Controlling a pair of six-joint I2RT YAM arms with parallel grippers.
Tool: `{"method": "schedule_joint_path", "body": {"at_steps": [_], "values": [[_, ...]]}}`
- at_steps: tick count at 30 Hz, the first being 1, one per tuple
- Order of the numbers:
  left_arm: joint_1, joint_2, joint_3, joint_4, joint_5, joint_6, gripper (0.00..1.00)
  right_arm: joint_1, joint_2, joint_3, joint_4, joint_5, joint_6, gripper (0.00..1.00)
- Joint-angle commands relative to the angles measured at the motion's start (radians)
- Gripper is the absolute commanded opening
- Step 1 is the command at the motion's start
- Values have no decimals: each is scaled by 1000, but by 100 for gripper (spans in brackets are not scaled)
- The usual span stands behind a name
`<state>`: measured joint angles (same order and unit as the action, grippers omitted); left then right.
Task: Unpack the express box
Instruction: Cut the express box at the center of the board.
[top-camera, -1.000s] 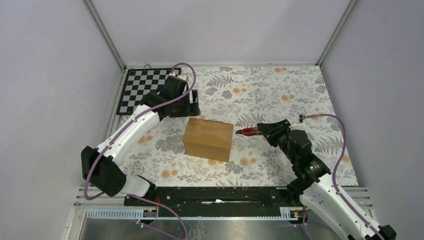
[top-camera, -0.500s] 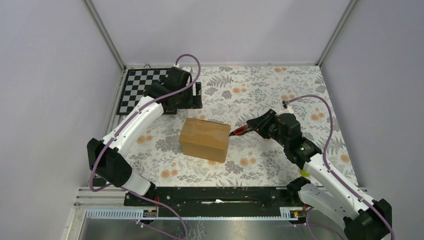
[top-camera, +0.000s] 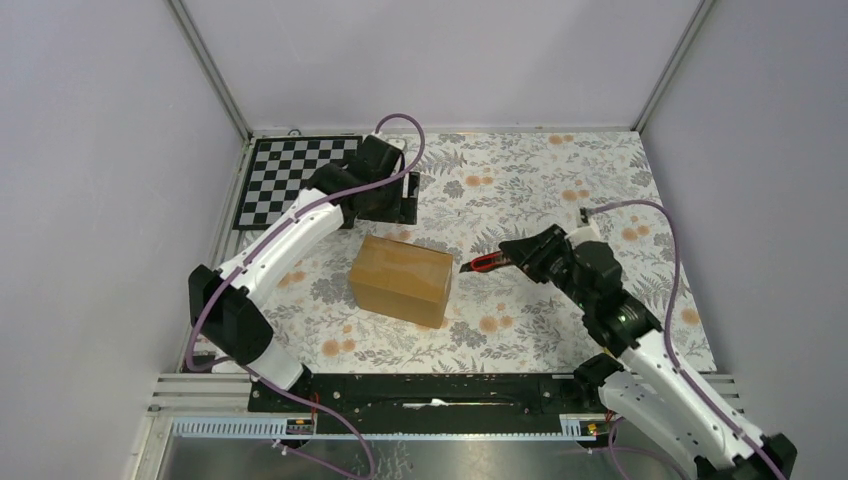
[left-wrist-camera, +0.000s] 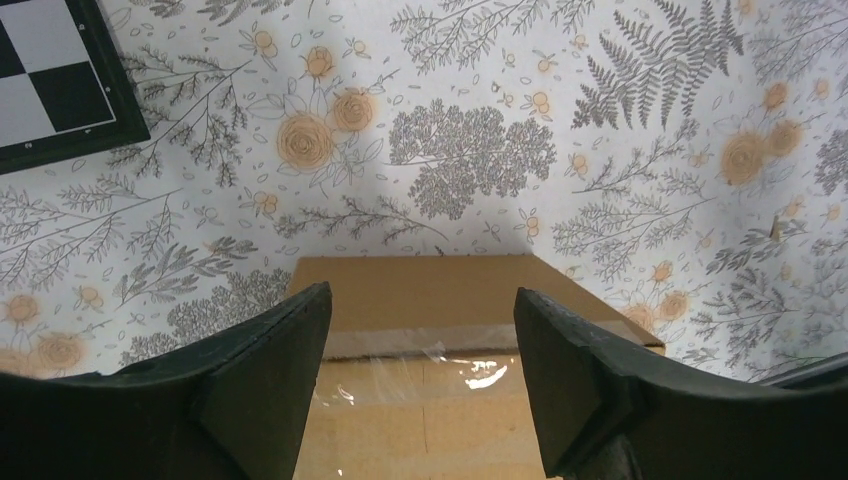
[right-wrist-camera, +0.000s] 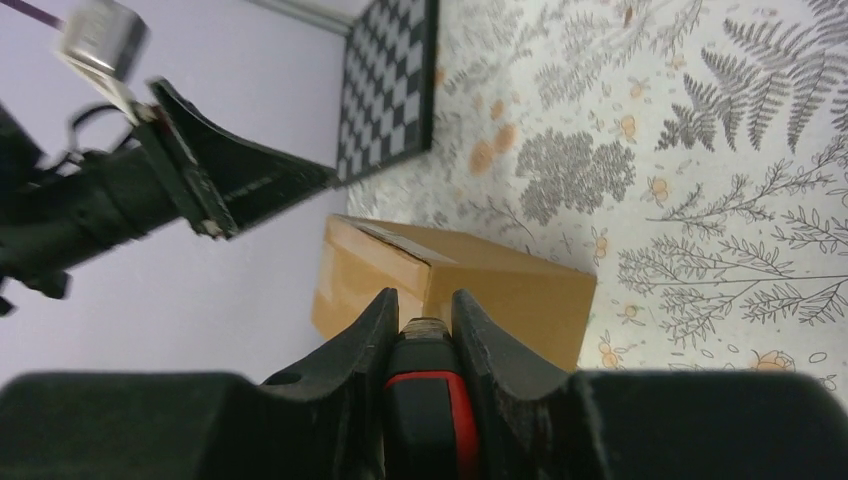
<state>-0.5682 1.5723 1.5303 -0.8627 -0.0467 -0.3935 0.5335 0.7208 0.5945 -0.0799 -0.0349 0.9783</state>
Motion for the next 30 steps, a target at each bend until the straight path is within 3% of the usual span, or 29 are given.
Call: {"method": "schedule_joint_path", "body": {"at_steps": [1,6,18,30], "values": [[-11,-89,11,-23,-134,-37,75,-10,-129,-80,20,101,111,0],[47,-176,-76,3,-144,-80,77,-10,-188,-196,159,128,197,0],[216,-216,-244,113,131,-59,84,-10,-212,-297,344,147,284,0],[249,-249,-356,210,261,-112,85,-10,-174,-324,413,78,322,0]]}}
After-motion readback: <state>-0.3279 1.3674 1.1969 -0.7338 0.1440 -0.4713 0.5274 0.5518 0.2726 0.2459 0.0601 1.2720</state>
